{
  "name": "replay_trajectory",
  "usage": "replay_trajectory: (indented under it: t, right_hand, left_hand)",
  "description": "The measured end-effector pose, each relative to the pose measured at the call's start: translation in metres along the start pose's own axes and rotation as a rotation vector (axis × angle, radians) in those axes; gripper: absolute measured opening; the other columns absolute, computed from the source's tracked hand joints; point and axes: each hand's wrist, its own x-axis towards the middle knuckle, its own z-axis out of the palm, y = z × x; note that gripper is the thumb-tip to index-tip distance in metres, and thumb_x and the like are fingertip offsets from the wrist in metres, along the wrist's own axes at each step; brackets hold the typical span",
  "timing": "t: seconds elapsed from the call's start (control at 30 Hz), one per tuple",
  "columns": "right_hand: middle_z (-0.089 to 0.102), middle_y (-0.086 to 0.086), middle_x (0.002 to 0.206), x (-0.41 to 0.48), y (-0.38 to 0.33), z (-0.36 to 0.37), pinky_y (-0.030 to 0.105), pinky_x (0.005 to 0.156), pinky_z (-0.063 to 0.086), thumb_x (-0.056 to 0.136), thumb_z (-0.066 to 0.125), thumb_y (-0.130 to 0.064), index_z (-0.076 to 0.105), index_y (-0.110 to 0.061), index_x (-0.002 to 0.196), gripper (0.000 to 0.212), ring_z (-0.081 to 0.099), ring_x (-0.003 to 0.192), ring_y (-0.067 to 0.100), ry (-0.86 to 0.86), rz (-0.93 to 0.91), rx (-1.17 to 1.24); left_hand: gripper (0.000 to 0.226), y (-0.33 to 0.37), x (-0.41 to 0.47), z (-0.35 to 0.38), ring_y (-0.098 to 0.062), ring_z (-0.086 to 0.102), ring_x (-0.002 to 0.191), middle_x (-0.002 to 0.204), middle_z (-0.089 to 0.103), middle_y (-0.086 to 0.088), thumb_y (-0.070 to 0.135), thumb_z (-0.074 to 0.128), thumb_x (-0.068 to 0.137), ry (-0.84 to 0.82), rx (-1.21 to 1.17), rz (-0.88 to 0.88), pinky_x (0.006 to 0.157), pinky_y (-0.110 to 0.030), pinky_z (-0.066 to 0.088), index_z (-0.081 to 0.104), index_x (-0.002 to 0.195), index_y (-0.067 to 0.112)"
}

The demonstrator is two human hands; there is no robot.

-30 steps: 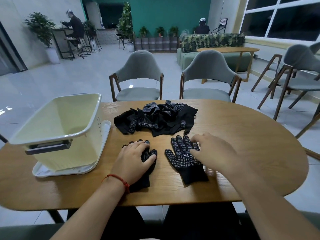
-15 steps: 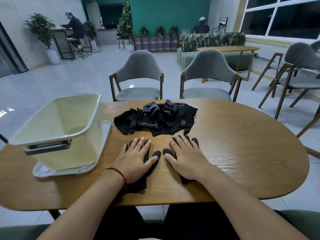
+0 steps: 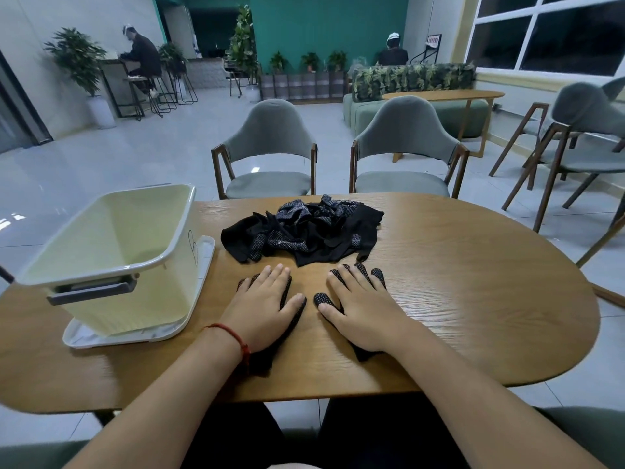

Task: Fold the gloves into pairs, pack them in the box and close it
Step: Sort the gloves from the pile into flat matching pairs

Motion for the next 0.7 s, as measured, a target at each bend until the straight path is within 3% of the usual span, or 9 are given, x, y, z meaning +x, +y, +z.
replay_trajectory:
  t: [0.23, 0.53, 0.6, 0.7]
  right_hand:
    - [-0.006, -0.004, 0.180, -0.002, -0.003, 0.001, 0.058, 0.131, -0.007, 0.101, 0.014, -0.078, 0.007, -0.037, 0.170, 0.081, -0.014, 0.165, 0.024, 0.013, 0.044, -0.021]
    - [-0.006, -0.005, 0.180, -0.002, -0.002, -0.005, 0.055, 0.132, -0.006, 0.104, 0.015, -0.073, 0.006, -0.033, 0.171, 0.078, -0.012, 0.165, 0.021, -0.040, 0.022, 0.003]
    - [0.002, -0.007, 0.180, 0.000, -0.004, -0.012, 0.055, 0.132, 0.000, 0.105, 0.018, -0.072, 0.015, -0.034, 0.170, 0.075, -0.004, 0.166, 0.021, -0.058, 0.018, 0.043]
    - [0.031, -0.007, 0.172, 0.017, 0.000, -0.027, 0.052, 0.129, 0.021, 0.103, 0.032, -0.069, 0.039, -0.033, 0.162, 0.069, 0.023, 0.160, 0.020, 0.099, 0.059, 0.141]
  left_hand:
    - [0.078, 0.004, -0.002, 0.013, -0.007, -0.009, 0.161, 0.176, -0.004, 0.011, 0.071, 0.018, 0.103, -0.005, 0.042, -0.057, 0.132, -0.044, -0.002, 0.004, 0.169, 0.032]
    - [0.079, 0.007, -0.006, 0.011, -0.012, -0.013, 0.161, 0.176, -0.008, 0.008, 0.071, 0.014, 0.103, 0.010, 0.066, -0.128, 0.131, -0.046, -0.006, 0.000, 0.169, 0.030]
    - [0.079, 0.006, -0.006, 0.011, -0.012, -0.012, 0.162, 0.176, -0.008, 0.008, 0.071, 0.013, 0.103, -0.003, 0.061, -0.120, 0.131, -0.046, -0.006, -0.001, 0.169, 0.031]
    - [0.079, 0.005, -0.005, 0.011, -0.012, -0.010, 0.162, 0.176, -0.006, 0.009, 0.072, 0.014, 0.103, 0.004, 0.050, -0.118, 0.131, -0.045, -0.005, 0.000, 0.168, 0.032]
